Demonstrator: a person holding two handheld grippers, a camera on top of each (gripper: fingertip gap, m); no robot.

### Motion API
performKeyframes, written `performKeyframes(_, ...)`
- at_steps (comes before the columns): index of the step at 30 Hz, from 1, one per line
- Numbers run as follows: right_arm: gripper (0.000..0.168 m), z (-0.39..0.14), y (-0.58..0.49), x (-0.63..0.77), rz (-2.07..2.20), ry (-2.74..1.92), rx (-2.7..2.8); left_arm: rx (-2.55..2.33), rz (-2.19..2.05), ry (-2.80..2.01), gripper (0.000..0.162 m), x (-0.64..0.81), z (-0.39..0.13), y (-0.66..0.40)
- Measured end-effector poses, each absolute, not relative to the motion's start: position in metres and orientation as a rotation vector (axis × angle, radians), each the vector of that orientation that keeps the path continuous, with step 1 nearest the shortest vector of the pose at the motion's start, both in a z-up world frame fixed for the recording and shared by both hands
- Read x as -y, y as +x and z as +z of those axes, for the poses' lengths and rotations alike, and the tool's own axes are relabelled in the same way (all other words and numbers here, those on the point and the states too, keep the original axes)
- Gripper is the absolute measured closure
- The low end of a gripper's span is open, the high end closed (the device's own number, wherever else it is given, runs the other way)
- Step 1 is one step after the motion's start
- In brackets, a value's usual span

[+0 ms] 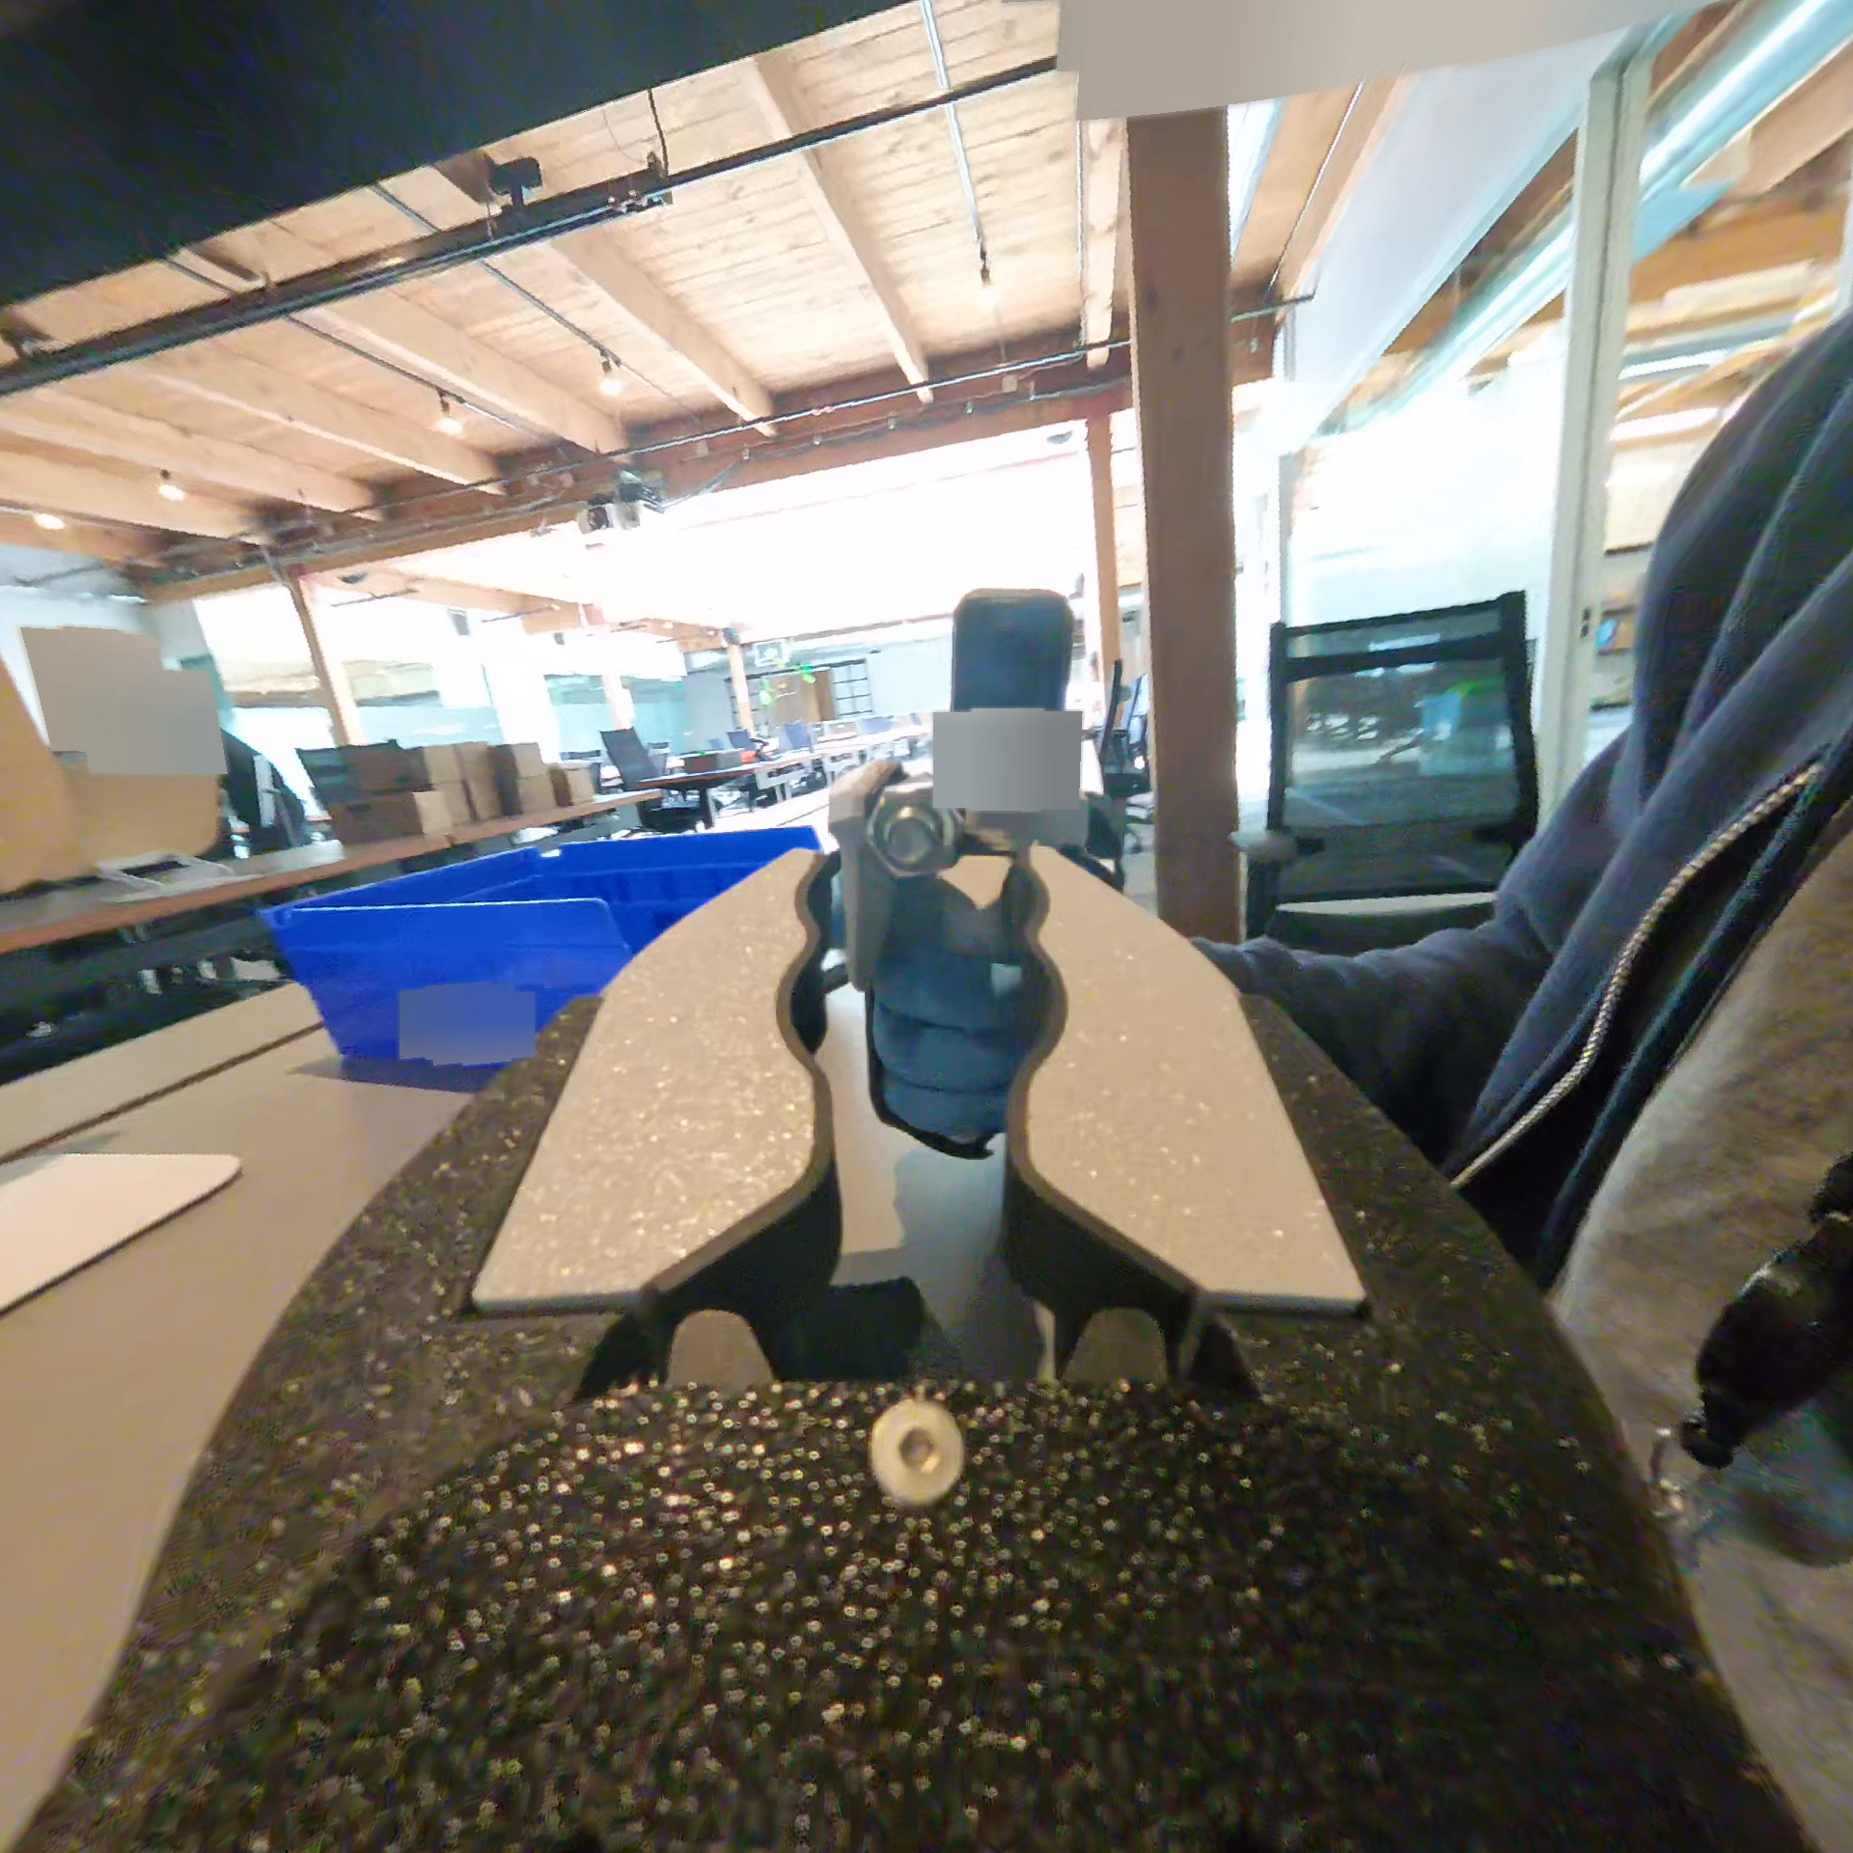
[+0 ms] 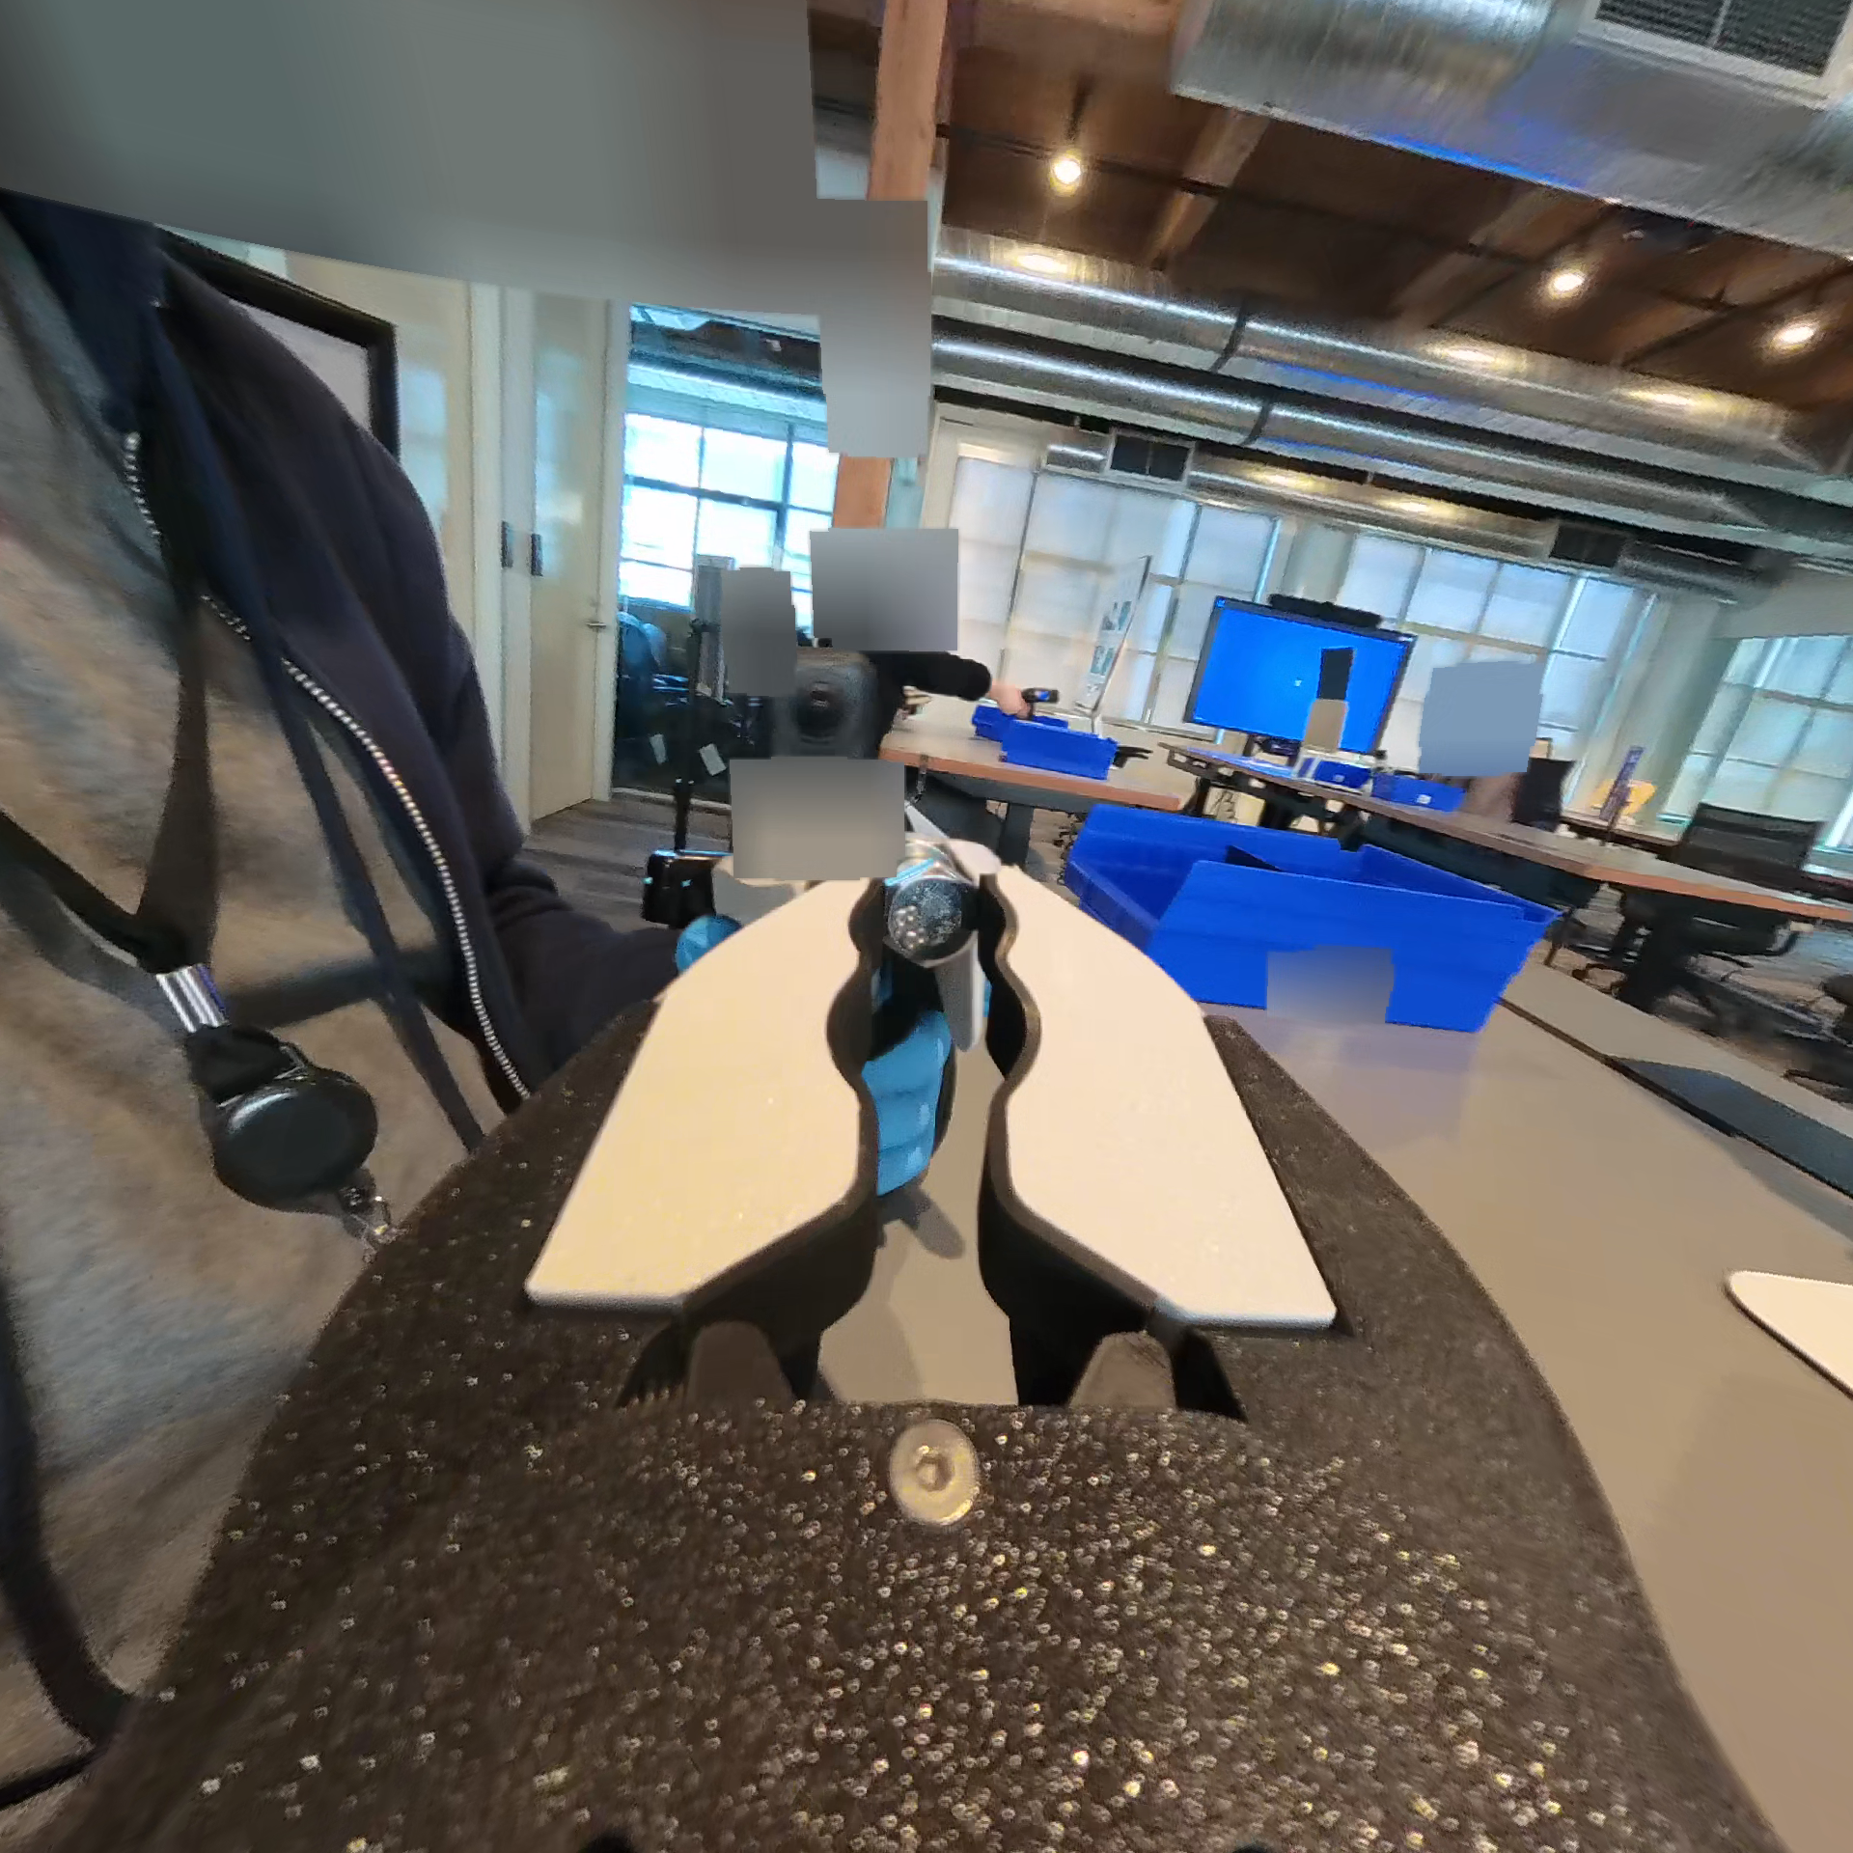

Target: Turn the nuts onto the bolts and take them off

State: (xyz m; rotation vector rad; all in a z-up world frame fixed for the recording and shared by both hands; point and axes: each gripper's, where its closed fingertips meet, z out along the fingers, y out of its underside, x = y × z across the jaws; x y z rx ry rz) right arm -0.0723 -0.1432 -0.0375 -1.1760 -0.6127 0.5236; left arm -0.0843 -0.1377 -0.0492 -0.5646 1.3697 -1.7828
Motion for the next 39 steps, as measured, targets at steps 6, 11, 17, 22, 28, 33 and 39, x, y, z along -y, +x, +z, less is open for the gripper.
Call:
performKeyframes(6, 0.151, -0.043, -0.08, 0.139, 0.505, -1.2, 0.641, -1.349, -1.917, -0.627, 0.127, 0.134, -0.046, -0.085)
performKeyframes(11, 0.151, -0.043, -0.081, 0.138, 0.442, -1.196, 0.654, -1.373, -1.938, -0.642, 0.129, 0.137, -0.048, -0.084)
performKeyframes(17, 0.151, -0.05, -0.086, 0.133, 0.336, -1.214, 0.696, -1.396, -1.968, -0.672, 0.139, 0.137, -0.05, -0.083)
performKeyframes(22, 0.151, -0.052, -0.088, 0.133, 0.332, -1.219, 0.705, -1.399, -1.866, -0.609, 0.145, 0.136, -0.05, -0.085)
performKeyframes(28, 0.151, -0.049, -0.087, 0.133, 0.379, -1.21, 0.676, -1.258, -1.209, -0.274, 0.144, 0.137, -0.042, -0.086)
performKeyframes(33, 0.151, -0.048, -0.086, 0.135, 0.369, -1.2, 0.676, -1.202, -1.399, -0.353, 0.135, 0.129, -0.034, -0.089)
performKeyframes(39, 0.151, -0.046, -0.084, 0.136, 0.372, -1.191, 0.663, -1.257, -1.763, -0.482, 0.131, 0.129, -0.036, -0.09)
